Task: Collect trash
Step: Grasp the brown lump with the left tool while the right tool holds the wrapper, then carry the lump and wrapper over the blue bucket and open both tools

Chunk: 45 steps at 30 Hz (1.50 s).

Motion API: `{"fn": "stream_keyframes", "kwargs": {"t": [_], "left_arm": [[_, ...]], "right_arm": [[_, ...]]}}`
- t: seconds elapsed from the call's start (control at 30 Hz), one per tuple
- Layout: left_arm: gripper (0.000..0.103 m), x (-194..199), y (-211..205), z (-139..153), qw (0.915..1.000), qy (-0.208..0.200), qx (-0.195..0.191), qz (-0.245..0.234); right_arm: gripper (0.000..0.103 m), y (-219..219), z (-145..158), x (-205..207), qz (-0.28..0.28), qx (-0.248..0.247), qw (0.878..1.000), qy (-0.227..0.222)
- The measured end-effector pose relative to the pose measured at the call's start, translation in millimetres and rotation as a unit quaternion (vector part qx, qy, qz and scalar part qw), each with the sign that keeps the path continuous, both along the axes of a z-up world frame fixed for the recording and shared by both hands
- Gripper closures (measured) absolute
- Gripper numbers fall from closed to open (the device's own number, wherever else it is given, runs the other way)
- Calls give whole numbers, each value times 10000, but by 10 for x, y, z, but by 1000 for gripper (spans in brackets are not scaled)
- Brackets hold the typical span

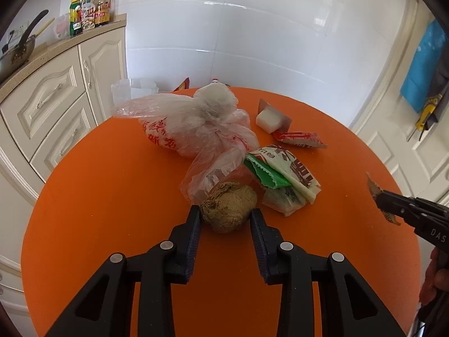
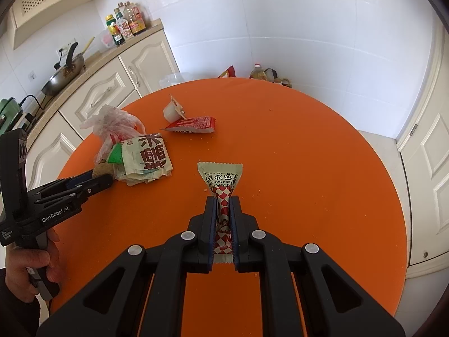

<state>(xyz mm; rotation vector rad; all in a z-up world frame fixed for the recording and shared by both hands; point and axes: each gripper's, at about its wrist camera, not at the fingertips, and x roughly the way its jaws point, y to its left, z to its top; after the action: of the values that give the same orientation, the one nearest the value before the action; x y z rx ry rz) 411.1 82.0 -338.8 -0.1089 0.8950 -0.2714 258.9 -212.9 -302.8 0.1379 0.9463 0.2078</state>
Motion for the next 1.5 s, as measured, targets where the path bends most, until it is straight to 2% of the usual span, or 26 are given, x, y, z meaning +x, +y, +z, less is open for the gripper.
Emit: {"fn": "stream_keyframes", "kwargs": {"t": [0.1, 0.23, 0.27, 0.43, 0.6, 0.77, 1.0, 1.2, 1.37, 1.5], "left_arm": [[72, -19, 54, 13, 9999, 14, -150, 0], [72, -56, 46, 57, 9999, -11, -149, -23], [72, -240, -53, 90, 9999, -21, -136, -27], [72, -555, 46, 188, 9999, -99, -125, -68], [72, -988, -37, 536, 9987, -458, -137, -170], [72, -1382, -196, 932, 9945, -939, -185, -434], [72, -1866, -545, 1413, 9829, -1551, -292, -949], [72, -2222, -989, 1648, 9698, -1833, -475, -1538], [72, -2287, -1474, 1741, 9586, -1852, -641, -2064], [72, -2399, -1941, 1708, 9490, -1693, -701, -2567]], "right_arm": [[94, 32, 19, -26, -9, -19, 10000, 1], [94, 20, 41, -50, -22, -28, 10000, -20], [94, 17, 51, -56, -28, -21, 10000, -35], [94, 0, 122, -182, -79, 50, 9999, -129], [94, -41, 268, -396, -150, 148, 9993, -297], [94, -117, 545, -683, -232, 231, 9975, -627], [94, -263, 982, -1164, -410, 224, 9920, -1175], [94, -532, 1272, -1616, -770, 78, 9852, -1528], [94, -910, 1438, -2045, -1236, -59, 9774, -1713], [94, -1326, 1455, -2412, -1769, -130, 9685, -1746]]}}
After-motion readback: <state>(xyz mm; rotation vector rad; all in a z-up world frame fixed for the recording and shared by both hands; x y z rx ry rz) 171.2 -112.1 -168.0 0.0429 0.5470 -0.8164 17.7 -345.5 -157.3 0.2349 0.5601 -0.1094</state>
